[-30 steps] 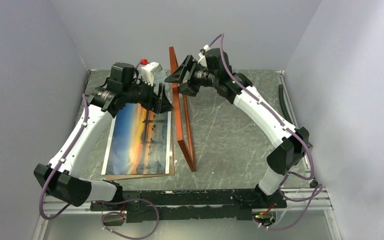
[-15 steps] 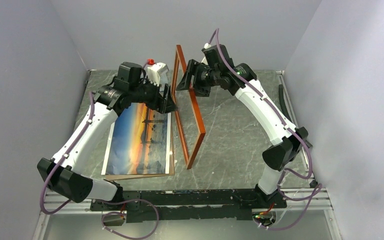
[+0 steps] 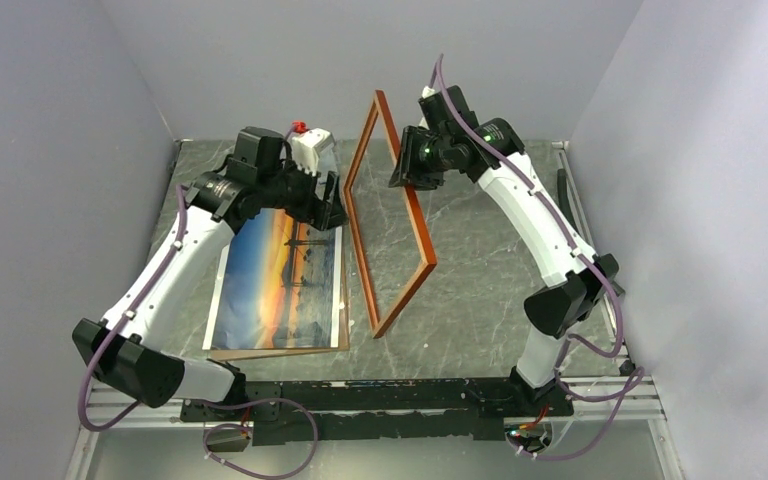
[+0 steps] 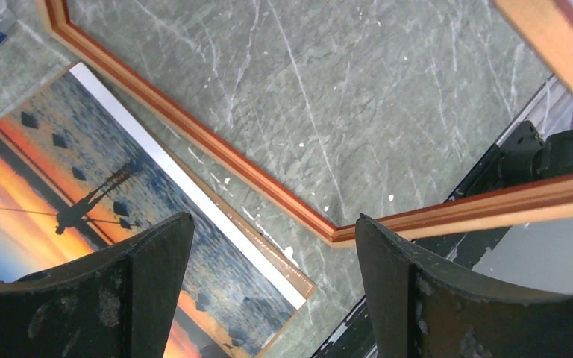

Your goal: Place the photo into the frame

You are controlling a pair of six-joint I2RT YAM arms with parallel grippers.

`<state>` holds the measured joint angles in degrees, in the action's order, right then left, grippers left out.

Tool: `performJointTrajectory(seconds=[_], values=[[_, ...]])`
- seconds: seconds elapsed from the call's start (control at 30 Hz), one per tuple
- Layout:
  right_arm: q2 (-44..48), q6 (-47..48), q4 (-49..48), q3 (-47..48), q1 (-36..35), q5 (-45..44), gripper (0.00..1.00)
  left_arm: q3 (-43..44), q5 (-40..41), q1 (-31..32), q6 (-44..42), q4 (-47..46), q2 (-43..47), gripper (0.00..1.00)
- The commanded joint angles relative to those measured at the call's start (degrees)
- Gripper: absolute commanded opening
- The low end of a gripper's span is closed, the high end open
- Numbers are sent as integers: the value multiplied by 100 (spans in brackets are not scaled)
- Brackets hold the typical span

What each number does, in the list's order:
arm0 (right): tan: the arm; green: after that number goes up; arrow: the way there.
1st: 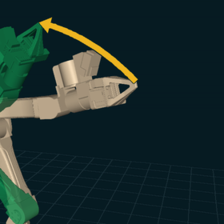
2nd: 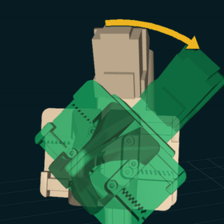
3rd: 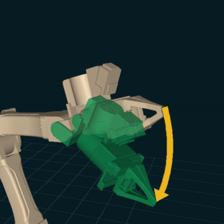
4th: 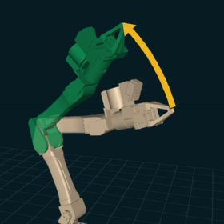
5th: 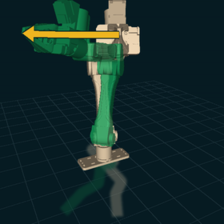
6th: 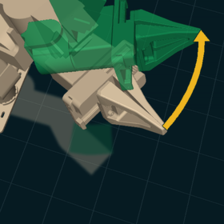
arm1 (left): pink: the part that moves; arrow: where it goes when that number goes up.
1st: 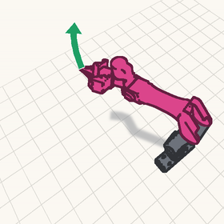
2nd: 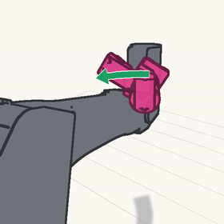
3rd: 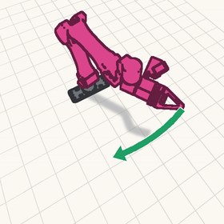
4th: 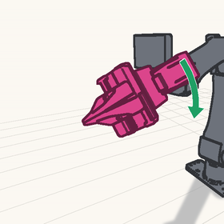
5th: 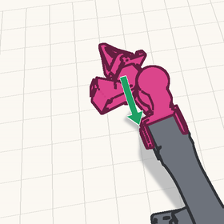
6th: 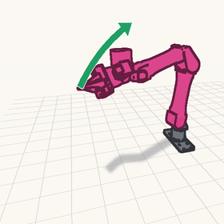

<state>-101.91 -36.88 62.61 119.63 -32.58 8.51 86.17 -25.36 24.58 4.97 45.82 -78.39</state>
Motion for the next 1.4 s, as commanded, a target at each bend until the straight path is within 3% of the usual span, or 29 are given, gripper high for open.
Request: performJointTrajectory(seconds=[0.0,0.17,0.43,0.77,0.9,1.37], values=[[332,602,543,-52,159,-652,31,-94,172,-103,-278,280,335,85],[914,789,470,-1068,332,-1159,27,-312,67,-513,-384,415,229,86],[1279,754,675,-2160,392,-2428,11,-1127,85,-1236,-930,15,186,86],[1490,744,669,-3208,408,-3355,8,-1967,-133,-1205,-1030,-742,-23,87],[1317,697,769,-3442,403,-3694,8,-2176,60,-878,-1230,-1289,-334,85],[663,571,327,-4369,417,-4483,10,-2225,478,-448,-1442,-2250,-1536,76]])
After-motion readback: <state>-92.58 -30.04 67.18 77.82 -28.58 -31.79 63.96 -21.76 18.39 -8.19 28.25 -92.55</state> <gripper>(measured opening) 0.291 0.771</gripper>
